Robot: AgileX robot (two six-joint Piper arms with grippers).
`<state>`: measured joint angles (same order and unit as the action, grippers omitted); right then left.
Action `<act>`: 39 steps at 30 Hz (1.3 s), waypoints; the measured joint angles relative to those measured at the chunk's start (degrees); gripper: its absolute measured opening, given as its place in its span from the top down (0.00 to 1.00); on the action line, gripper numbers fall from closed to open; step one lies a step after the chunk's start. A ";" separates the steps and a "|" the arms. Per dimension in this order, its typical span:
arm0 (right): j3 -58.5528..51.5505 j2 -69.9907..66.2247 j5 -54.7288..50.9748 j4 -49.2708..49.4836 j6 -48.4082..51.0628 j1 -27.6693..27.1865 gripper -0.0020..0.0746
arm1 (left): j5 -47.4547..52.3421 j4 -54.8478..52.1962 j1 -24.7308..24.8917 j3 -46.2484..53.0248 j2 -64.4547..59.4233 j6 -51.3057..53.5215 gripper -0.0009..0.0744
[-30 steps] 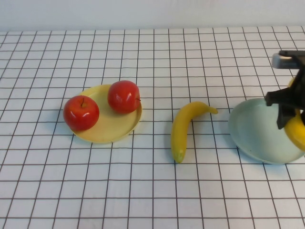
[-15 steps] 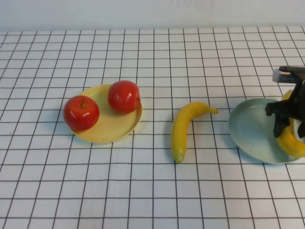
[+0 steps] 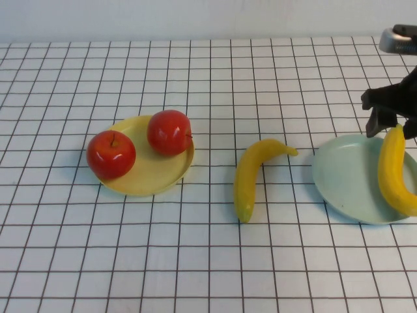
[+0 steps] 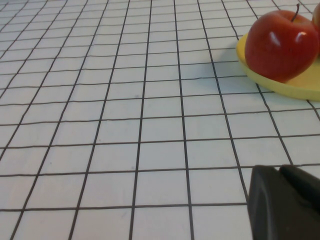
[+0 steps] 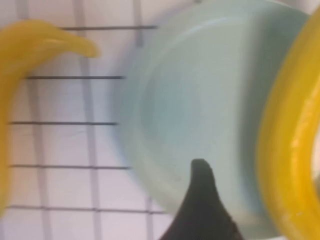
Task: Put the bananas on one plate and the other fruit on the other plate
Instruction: Put another type of fruit in the right plate
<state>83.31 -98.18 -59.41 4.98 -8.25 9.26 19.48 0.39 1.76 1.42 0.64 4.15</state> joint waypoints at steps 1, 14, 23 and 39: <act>0.00 1.20 -0.27 1.23 -0.23 0.62 0.39 | 0.00 0.00 0.00 0.00 0.00 0.00 0.99; 0.26 -2.60 -2.21 5.11 -6.84 11.63 0.39 | 0.00 0.00 0.00 0.00 0.00 0.00 0.99; 13.85 -14.18 -5.74 2.07 -9.33 17.90 0.39 | 0.00 0.00 0.00 0.00 0.00 0.00 0.99; 37.21 -33.30 -10.83 0.89 -11.91 22.06 0.39 | 0.02 0.00 0.00 0.00 0.00 0.00 0.99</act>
<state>120.52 -131.48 -70.24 5.87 -20.17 31.32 19.51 0.39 1.76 1.42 0.64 4.15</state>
